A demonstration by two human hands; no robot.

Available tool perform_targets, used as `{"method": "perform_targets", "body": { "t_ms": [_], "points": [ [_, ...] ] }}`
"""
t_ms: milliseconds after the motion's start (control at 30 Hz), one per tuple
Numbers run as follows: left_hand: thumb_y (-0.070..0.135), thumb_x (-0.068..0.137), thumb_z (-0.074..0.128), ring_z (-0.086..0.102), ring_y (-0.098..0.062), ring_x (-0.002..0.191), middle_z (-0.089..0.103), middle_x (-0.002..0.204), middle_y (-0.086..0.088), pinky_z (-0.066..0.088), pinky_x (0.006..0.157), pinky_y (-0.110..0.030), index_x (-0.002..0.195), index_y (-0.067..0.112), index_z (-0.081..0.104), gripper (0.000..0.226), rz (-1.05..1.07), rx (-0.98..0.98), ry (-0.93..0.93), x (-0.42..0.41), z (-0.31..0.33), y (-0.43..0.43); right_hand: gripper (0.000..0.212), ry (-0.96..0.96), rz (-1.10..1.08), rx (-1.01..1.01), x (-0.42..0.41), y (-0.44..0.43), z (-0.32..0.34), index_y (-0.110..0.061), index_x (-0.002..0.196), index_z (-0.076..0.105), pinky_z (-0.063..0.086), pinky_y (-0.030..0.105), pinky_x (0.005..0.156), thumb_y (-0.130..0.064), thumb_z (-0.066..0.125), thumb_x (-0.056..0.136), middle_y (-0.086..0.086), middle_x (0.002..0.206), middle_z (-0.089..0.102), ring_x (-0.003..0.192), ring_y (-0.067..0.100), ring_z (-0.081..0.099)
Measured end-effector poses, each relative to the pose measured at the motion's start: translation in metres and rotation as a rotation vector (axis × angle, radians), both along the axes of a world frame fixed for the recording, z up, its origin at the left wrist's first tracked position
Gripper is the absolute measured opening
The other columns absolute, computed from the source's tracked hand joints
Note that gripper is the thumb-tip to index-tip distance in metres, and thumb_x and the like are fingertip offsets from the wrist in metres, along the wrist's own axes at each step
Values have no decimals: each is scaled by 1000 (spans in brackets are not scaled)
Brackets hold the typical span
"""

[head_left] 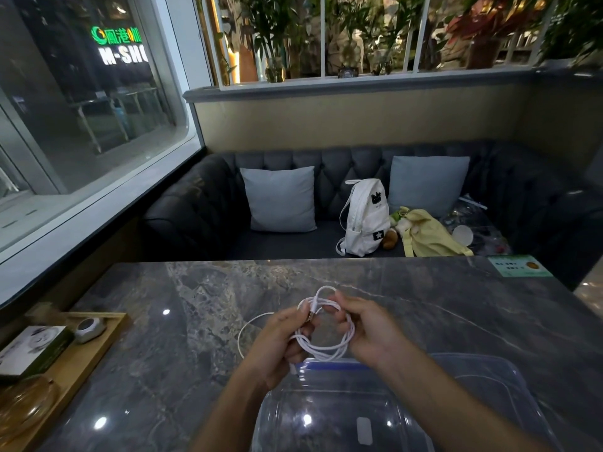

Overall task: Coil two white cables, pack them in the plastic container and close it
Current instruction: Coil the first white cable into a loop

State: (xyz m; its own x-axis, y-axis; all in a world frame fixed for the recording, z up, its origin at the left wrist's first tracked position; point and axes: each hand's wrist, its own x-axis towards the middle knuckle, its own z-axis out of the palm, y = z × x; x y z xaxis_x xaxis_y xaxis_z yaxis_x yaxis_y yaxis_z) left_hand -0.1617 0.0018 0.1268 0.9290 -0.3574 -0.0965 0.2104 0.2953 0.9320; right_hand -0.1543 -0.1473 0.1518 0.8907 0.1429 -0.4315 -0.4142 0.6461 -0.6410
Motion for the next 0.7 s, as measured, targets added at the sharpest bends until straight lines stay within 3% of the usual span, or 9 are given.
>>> {"method": "perform_targets", "body": {
  "t_ms": [133,333,467,533,600,700],
  "points": [
    [45,78,55,26,-3,32,46,49,4,22,33,-15,73,9,63,37,30,55,-26,-1,-3,-4,13,24,-48,-13,2,2,-3,4,76,57,24,12,25,1,50,87,15,68,53,29,3,37],
    [44,82,51,35,-4,37,43,49,7,28,35,-14,74,7,59,38,113,150,-103,-1,1,-7,18,-46,-178,39,-5,10,-5,0,73,56,24,13,26,-4,48,89,4,48,56,31,3,35],
    [45,78,53,38,-2,39,44,44,10,32,40,-12,62,14,60,36,175,296,-203,-3,0,-8,25,-25,-193,37,-9,10,-3,-3,68,50,22,13,26,-4,43,92,1,42,53,29,3,34],
    [50,79,51,41,0,45,49,47,12,34,48,-13,59,22,59,35,245,537,-361,-3,-2,-9,21,-19,-210,-27,-11,8,-2,-2,68,51,22,13,27,-1,48,90,2,44,52,30,3,34],
    [52,82,52,50,-5,62,54,65,11,40,60,-24,67,26,62,31,378,938,-566,-3,-6,-10,17,-39,-251,-105,-11,6,-1,-2,70,52,24,14,28,4,53,86,3,50,50,32,3,34],
    [62,74,53,56,-24,77,58,86,-9,46,65,-37,90,12,64,54,589,1450,-692,-6,-5,-15,18,-133,-295,-271,-12,5,-2,-4,68,52,27,15,32,2,58,83,3,54,44,38,5,34]
  ]
}}
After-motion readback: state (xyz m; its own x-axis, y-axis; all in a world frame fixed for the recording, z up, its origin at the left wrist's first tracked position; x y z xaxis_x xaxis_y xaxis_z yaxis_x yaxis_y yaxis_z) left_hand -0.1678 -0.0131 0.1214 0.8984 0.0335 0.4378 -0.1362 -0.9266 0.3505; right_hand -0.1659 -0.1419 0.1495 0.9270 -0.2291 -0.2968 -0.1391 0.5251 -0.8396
